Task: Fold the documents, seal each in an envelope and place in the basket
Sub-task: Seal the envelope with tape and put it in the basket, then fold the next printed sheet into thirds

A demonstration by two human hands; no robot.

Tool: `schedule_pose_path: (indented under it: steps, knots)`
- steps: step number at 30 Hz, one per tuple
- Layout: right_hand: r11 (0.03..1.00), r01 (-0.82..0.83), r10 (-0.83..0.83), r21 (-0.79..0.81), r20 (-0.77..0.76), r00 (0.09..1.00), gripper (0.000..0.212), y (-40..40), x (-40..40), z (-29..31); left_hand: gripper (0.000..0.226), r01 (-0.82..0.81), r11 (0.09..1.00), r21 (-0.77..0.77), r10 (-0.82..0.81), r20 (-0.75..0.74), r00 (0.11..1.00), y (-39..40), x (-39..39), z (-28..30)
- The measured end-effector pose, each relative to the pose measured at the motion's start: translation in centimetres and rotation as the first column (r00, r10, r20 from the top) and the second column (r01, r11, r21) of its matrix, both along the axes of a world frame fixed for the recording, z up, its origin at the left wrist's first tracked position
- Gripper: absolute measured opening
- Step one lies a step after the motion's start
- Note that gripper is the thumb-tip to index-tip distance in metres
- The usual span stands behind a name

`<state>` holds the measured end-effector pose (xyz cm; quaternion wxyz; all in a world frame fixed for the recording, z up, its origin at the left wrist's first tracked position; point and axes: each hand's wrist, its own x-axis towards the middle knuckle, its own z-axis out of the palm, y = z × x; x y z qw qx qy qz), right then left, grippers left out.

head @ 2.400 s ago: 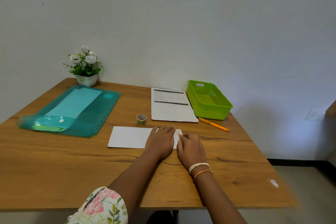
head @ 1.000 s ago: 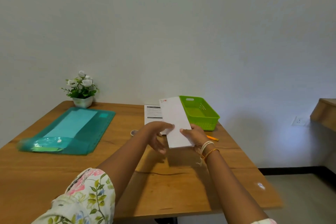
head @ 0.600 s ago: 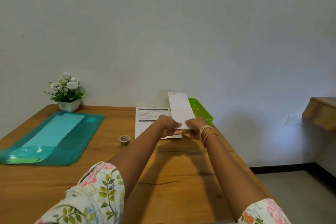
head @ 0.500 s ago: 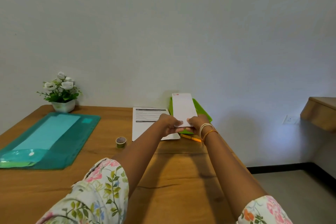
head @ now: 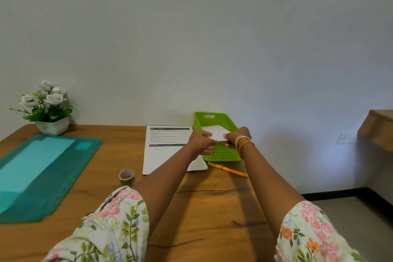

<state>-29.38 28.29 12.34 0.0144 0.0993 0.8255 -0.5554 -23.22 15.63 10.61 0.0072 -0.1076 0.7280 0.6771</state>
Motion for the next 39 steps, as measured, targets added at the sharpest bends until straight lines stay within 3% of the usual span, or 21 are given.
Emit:
schedule_pose_path:
  steps: [3,9,12,15,18,21,26,30,33,36,39]
  knots:
    - [0.986,0.008,0.005,0.164,-0.076,0.997,0.021,-0.1,-1.1,-0.9,0.041,0.022,0.993,-0.113,-0.025,-0.029,0.999,-0.7,-0.5,-1.0]
    - [0.898,-0.061,0.112,0.436,-0.091,0.99,0.043,0.2,-1.6,-3.1,0.03,-0.062,0.963,-0.263,0.022,-0.155,0.988,-2.1,0.1,-3.0]
    - [0.878,0.063,0.055,0.475,-0.229,0.972,0.04,0.0,0.7,-3.6,0.03,-0.092,0.94,-0.327,0.026,-0.2,0.979,-3.0,1.5,-3.7]
    - [0.877,0.227,0.032,0.424,-0.522,0.852,0.029,-1.1,4.4,-4.4,0.03,-0.117,0.911,-0.395,0.025,-0.23,0.973,-4.1,3.9,-4.2]
    - [0.879,0.165,0.191,0.446,-0.649,0.736,0.02,-2.9,7.5,-6.1,0.029,-0.115,0.877,-0.467,0.008,-0.224,0.975,-5.6,6.4,-5.0]
    - [0.851,0.031,0.342,0.524,-0.598,0.725,0.017,-5.0,10.3,-7.7,0.027,-0.157,0.804,-0.574,0.007,-0.254,0.967,-7.4,8.7,-5.7]
    - [0.8,-0.091,0.451,0.593,-0.494,0.744,0.015,-8.2,14.0,-10.5,0.024,-0.311,0.651,-0.693,0.04,-0.378,0.925,-10.2,12.9,-7.1]
    - [0.75,-0.114,0.519,0.651,-0.473,0.712,0.018,-11.2,15.3,-11.7,0.03,-0.506,0.511,-0.695,0.23,-0.456,0.86,-12.5,15.5,-8.8]
    - [0.708,-0.177,0.572,0.684,-0.407,0.713,0.035,-13.4,15.3,-12.1,0.048,-0.501,0.522,-0.69,0.329,-0.379,0.865,-14.6,16.3,-9.8]
    - [0.684,-0.265,0.62,0.68,-0.35,0.702,0.047,-14.9,14.7,-12.3,0.066,-0.426,0.558,-0.712,0.327,-0.283,0.902,-16.3,16.2,-10.6]
    - [0.662,-0.284,0.642,0.693,-0.329,0.692,0.052,-15.7,13.7,-12.1,0.068,-0.408,0.522,-0.749,0.297,-0.289,0.91,-17.0,15.7,-10.6]
